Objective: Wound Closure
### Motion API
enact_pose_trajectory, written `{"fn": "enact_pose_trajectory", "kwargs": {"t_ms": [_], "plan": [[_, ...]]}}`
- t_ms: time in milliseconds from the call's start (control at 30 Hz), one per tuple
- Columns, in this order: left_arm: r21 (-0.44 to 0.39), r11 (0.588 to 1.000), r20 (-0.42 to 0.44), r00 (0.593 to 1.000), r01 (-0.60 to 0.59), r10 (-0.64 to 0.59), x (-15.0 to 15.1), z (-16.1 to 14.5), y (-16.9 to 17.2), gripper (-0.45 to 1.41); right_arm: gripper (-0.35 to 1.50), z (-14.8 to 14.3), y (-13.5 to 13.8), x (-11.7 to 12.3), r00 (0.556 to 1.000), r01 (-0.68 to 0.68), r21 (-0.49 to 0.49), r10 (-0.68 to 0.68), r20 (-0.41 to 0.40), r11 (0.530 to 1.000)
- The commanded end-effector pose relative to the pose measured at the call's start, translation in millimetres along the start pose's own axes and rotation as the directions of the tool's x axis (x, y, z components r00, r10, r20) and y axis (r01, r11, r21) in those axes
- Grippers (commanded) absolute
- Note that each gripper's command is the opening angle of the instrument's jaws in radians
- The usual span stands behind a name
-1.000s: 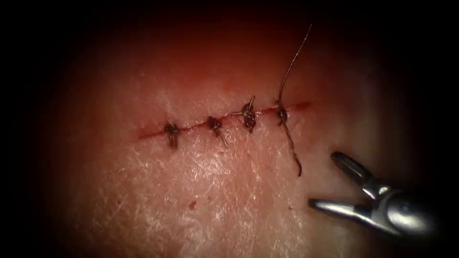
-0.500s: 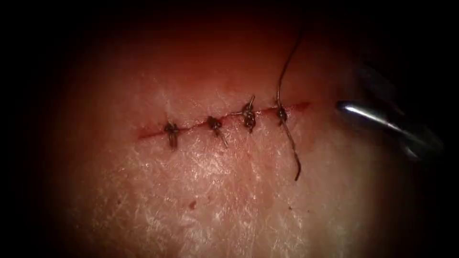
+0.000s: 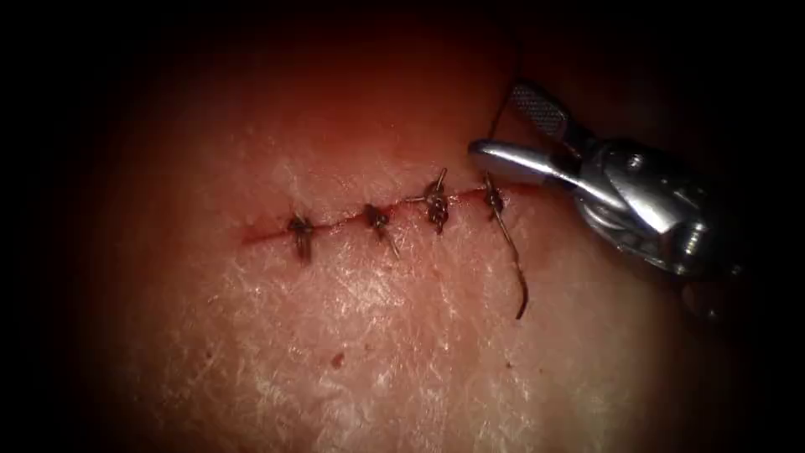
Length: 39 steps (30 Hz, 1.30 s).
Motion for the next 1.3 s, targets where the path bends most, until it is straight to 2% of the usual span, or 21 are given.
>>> {"fn": "enact_pose_trajectory", "kwargs": {"t_ms": [33,233,267,667,867,1033,1300], "plan": [[0.001,1.000,-0.001,1.000,-0.006,0.006,0.1,0.7,-0.1,-0.45,1.33,1.0,0.4,-0.8,1.000,0.002,0.000,-0.002,0.000,1.000],[0.003,1.000,-0.003,1.000,-0.012,0.012,0.7,0.4,0.5,-0.45,1.33,2.0,1.7,-1.5,1.000,0.004,-0.007,-0.004,0.008,1.000],[0.002,1.000,-0.004,1.000,-0.017,0.017,1.1,0.3,0.7,-0.45,1.34,3.1,2.0,-2.2,1.000,0.010,-0.014,-0.010,0.020,1.000],[-0.006,0.999,-0.020,0.999,-0.034,0.034,4.0,0.6,1.0,-0.45,1.33,6.1,1.6,-4.4,0.997,0.032,0.019,-0.033,0.065,0.999],[-0.007,0.999,-0.026,0.999,-0.041,0.041,4.2,1.1,1.0,-0.45,1.33,7.2,1.2,-4.8,0.997,0.026,0.034,-0.028,0.066,0.999],[-0.007,0.999,-0.027,0.999,-0.041,0.041,4.5,1.2,1.1,-0.45,1.33,7.3,1.2,-4.6,0.997,0.025,0.041,-0.028,0.075,0.999],[-0.009,0.999,-0.034,0.998,-0.047,0.046,3.2,2.1,-0.4,-0.45,1.33,5.4,0.7,-3.3,0.996,0.011,0.064,-0.017,0.089,0.998]]}}
